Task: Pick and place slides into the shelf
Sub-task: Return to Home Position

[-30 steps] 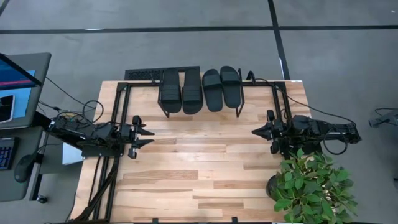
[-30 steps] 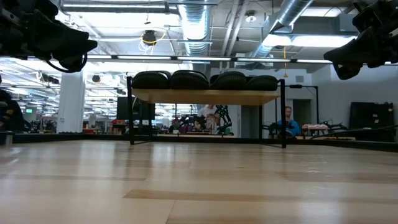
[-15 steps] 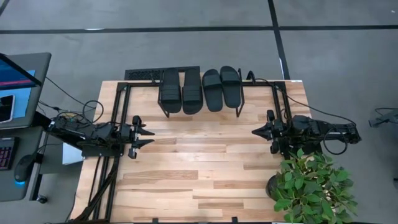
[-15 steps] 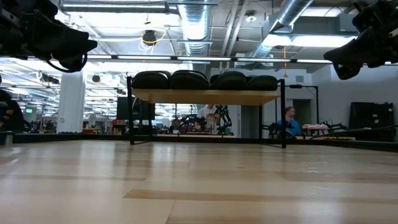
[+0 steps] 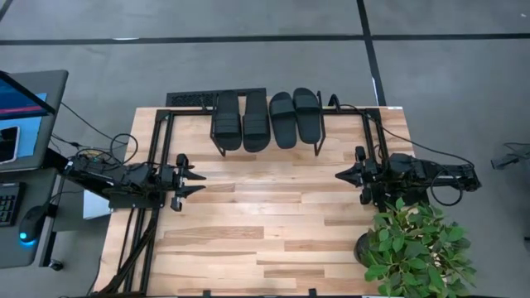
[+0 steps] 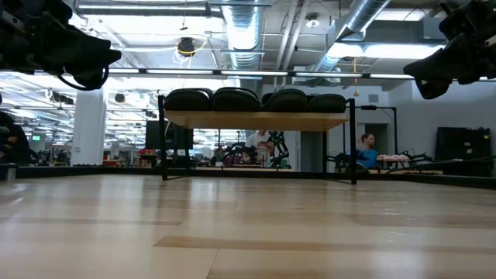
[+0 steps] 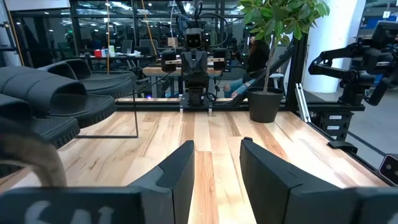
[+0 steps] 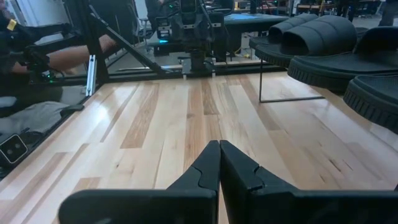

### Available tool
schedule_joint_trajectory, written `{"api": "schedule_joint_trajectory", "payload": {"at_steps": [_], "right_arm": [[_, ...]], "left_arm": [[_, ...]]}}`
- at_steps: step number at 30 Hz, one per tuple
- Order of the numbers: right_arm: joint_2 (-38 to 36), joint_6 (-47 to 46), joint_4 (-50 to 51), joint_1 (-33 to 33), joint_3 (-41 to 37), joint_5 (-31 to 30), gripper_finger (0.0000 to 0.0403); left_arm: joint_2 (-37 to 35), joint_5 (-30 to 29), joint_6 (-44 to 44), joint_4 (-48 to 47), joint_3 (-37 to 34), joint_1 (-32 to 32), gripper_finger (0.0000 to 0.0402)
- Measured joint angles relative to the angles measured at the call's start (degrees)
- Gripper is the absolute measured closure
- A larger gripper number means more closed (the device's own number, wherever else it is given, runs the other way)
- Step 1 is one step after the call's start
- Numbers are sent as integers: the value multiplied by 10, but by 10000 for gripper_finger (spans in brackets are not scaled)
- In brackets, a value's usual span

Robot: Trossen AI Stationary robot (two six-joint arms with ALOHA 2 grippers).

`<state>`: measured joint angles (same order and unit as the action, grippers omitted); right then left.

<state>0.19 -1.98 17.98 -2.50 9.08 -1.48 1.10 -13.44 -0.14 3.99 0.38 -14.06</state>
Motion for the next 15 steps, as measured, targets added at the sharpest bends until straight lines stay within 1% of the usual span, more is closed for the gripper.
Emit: {"api": "schedule_joint_trajectory", "payload": {"at_steps": [15], "right_arm": [[0, 0, 0, 0, 0, 0, 403]], "left_arm": [[0, 0, -1, 0, 0, 0, 285]]}}
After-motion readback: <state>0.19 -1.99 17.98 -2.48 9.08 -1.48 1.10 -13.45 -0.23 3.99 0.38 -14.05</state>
